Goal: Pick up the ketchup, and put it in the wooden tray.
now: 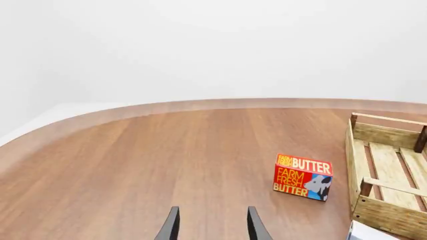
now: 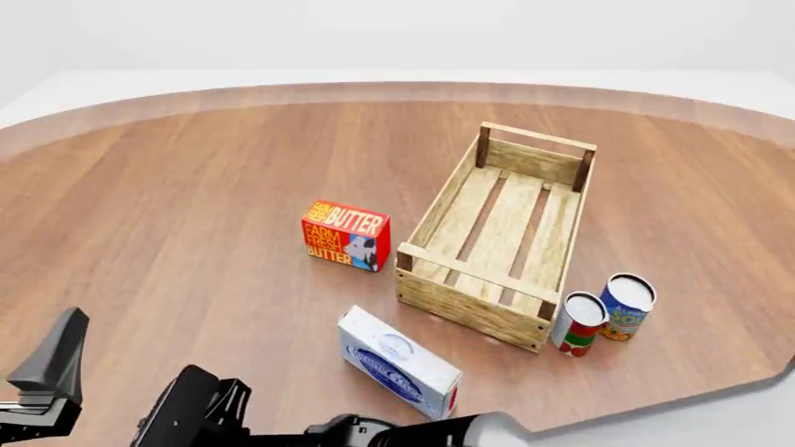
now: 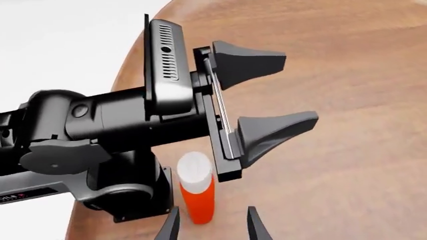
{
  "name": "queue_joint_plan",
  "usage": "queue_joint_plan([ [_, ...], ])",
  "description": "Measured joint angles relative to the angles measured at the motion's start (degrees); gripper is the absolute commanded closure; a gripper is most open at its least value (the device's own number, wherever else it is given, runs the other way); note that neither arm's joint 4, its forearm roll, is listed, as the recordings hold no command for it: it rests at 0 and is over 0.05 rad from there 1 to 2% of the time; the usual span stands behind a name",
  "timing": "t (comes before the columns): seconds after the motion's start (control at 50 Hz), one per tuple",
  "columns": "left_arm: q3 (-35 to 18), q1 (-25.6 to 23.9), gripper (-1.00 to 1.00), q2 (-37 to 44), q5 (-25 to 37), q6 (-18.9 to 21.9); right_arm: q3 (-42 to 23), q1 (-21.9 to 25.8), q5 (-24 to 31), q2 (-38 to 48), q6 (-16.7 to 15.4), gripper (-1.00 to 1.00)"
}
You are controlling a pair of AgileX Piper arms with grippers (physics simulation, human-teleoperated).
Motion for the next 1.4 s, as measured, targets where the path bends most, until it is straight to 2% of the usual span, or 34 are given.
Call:
queue_joint_plan([
  [0.46, 0.0, 0.0, -1.0, 0.0, 0.0, 0.0, -5.35, 1.14, 1.27, 5.79, -1.16, -1.0],
  [1.3, 0.0, 0.0, -1.0, 0.0, 0.0, 0.0, -11.33, 1.73, 1.71, 15.6, -1.01, -1.0],
  [1.32, 0.0, 0.0, -1.0, 0.0, 0.0, 0.0, -11.46, 1.75, 1.75, 15.77, -1.02, 1.0],
  [1.4, 0.0, 0.0, -1.0, 0.0, 0.0, 0.0, -12.02, 1.94, 1.83, 16.08, -1.09, 1.0],
])
